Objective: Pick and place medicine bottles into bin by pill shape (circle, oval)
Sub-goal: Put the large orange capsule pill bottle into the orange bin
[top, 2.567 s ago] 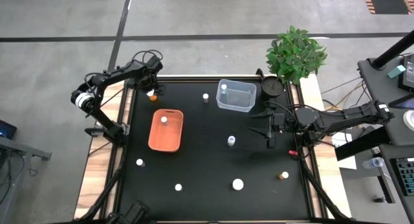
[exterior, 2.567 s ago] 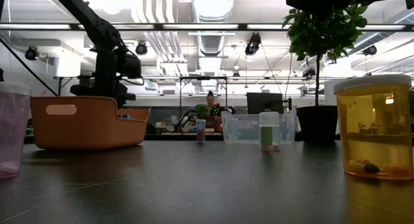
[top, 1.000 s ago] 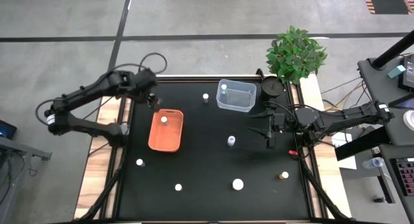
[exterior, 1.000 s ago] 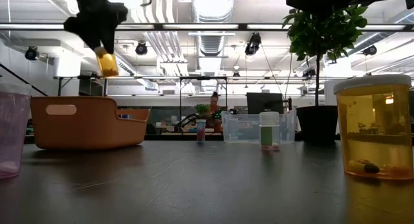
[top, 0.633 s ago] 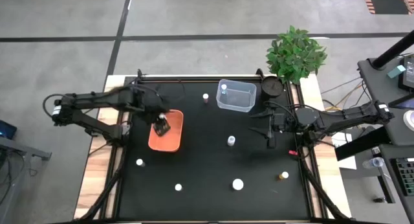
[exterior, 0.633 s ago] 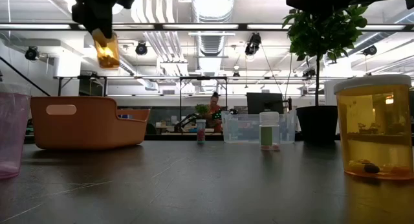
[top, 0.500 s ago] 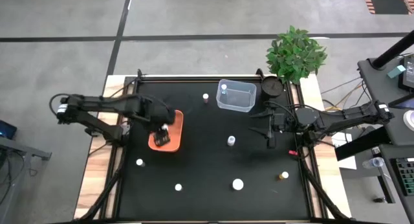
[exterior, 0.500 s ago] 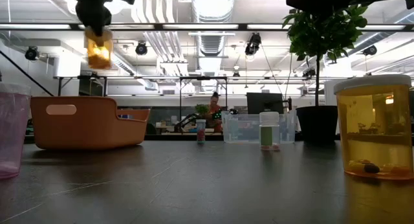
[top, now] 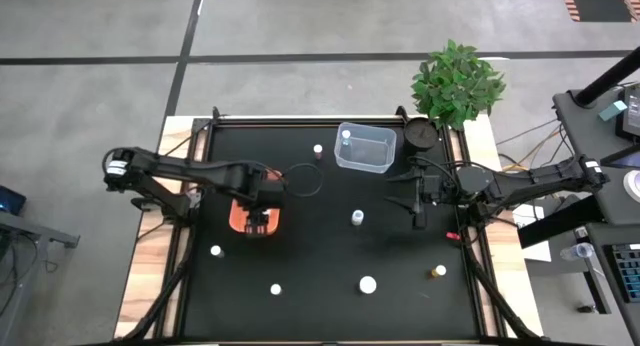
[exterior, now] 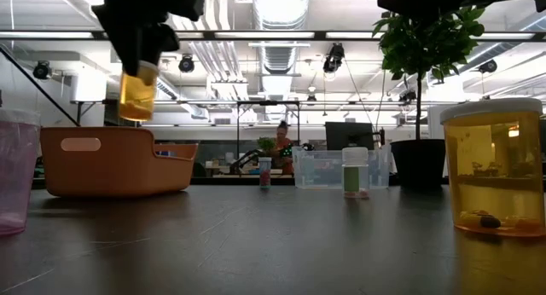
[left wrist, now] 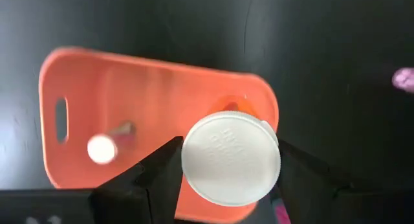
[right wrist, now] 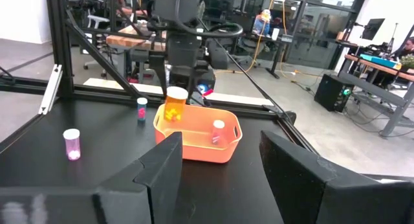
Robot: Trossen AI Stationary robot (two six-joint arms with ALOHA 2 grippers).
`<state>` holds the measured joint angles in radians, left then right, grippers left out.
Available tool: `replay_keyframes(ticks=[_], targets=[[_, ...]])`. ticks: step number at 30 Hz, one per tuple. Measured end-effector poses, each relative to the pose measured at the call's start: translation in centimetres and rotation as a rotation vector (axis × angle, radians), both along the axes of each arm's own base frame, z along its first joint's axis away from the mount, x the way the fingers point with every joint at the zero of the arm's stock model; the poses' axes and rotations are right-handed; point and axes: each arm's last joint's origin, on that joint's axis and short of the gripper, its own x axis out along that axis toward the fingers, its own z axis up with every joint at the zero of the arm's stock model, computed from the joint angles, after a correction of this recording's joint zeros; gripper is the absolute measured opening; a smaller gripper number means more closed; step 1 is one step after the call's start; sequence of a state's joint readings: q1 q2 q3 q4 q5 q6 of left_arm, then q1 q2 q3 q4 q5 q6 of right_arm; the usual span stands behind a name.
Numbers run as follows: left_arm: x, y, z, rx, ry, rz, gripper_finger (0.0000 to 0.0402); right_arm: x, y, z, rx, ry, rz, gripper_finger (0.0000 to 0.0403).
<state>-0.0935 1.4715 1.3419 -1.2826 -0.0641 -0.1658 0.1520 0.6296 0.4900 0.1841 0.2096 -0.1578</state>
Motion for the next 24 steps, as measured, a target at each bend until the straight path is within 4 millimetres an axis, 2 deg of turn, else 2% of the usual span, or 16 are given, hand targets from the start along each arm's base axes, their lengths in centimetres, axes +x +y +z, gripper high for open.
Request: replay_keyframes(ticks=[14,24], targets=[[0.0,2.1,-1.3,0.043,-0.003,-0.115,0.0188,0.0,0.0,0.0,-0.001,0.0,0.0,0.0199],[-0.2,3.1,-4.0,0.072,0.019,-0.187,0.0188,0.0,0.0,0.0,-0.003,0.002,0.0,0.0199]])
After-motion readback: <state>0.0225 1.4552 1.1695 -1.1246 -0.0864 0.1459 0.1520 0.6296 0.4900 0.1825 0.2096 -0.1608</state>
